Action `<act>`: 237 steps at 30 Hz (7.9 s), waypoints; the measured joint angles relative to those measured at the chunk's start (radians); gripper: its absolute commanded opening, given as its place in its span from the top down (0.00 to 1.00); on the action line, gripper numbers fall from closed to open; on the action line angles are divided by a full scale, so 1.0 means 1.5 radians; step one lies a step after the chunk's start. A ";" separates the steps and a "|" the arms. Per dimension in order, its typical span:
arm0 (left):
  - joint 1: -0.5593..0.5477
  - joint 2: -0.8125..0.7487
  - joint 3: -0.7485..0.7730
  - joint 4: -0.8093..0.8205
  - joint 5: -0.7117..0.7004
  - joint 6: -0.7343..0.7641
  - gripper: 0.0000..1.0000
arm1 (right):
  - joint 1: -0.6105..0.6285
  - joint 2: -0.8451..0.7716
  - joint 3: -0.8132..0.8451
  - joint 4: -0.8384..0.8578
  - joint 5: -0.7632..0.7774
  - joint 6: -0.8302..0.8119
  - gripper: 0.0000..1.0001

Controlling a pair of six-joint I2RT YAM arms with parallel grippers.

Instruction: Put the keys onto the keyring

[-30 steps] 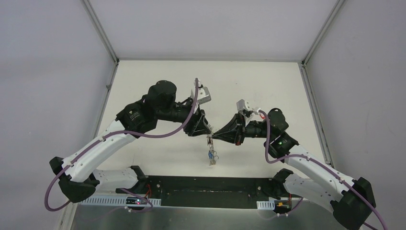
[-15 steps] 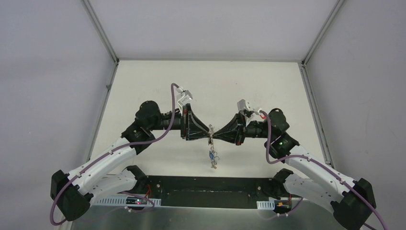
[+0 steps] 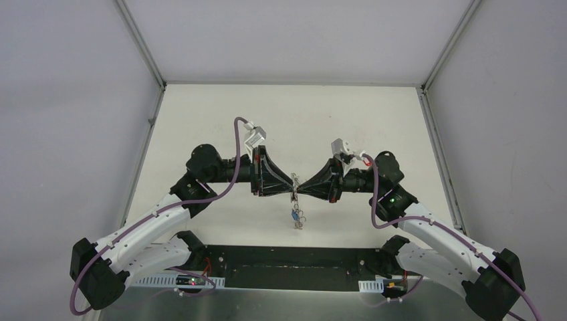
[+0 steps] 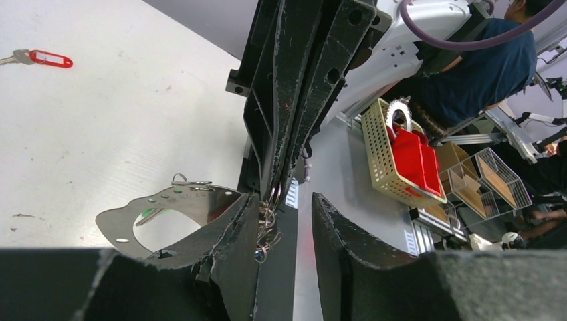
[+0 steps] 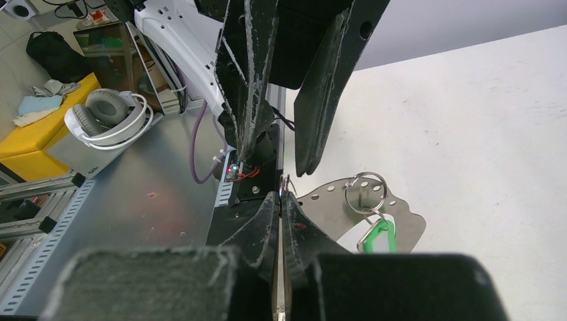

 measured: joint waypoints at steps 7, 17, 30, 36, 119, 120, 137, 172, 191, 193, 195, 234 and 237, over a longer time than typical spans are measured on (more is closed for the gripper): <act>0.000 0.017 0.000 -0.026 0.003 0.015 0.69 | 0.000 0.000 0.000 0.000 0.000 0.001 1.00; -0.001 0.041 0.002 -0.048 0.019 0.024 0.82 | 0.000 0.000 0.000 -0.005 0.011 0.001 1.00; -0.005 0.045 0.011 -0.061 0.022 0.037 0.82 | 0.000 -0.001 0.000 -0.005 0.018 0.003 1.00; -0.006 0.045 0.017 -0.054 0.018 0.035 0.83 | 0.000 -0.003 -0.005 -0.005 0.024 0.003 1.00; -0.171 0.343 0.674 -1.009 -0.246 0.535 1.00 | 0.013 0.036 0.005 0.077 0.010 0.054 0.70; -0.172 0.343 0.674 -1.006 -0.245 0.536 1.00 | 0.014 0.038 0.005 0.082 0.009 0.055 0.70; -0.172 0.309 0.638 -0.942 -0.229 0.539 1.00 | 0.031 0.075 -0.019 0.121 0.011 0.070 0.78; -0.176 -0.031 0.247 -0.618 -0.331 0.448 0.48 | 0.038 0.068 -0.020 0.131 -0.003 0.072 1.00; -0.176 -0.206 -0.068 -0.135 -0.268 0.431 0.62 | 0.038 0.064 -0.020 0.130 -0.003 0.071 1.00; -0.176 -0.196 -0.068 -0.119 -0.258 0.429 0.64 | 0.038 0.064 -0.020 0.130 -0.003 0.071 1.00; -0.176 -0.182 -0.068 -0.112 -0.250 0.429 0.64 | 0.038 0.064 -0.020 0.130 -0.003 0.071 1.00; -0.176 -0.089 0.092 -0.336 -0.310 0.378 1.00 | 0.039 0.035 -0.018 0.083 0.019 0.038 0.50; -0.176 -0.067 0.155 -0.416 -0.312 0.384 1.00 | 0.039 0.024 -0.010 0.059 0.025 0.024 0.48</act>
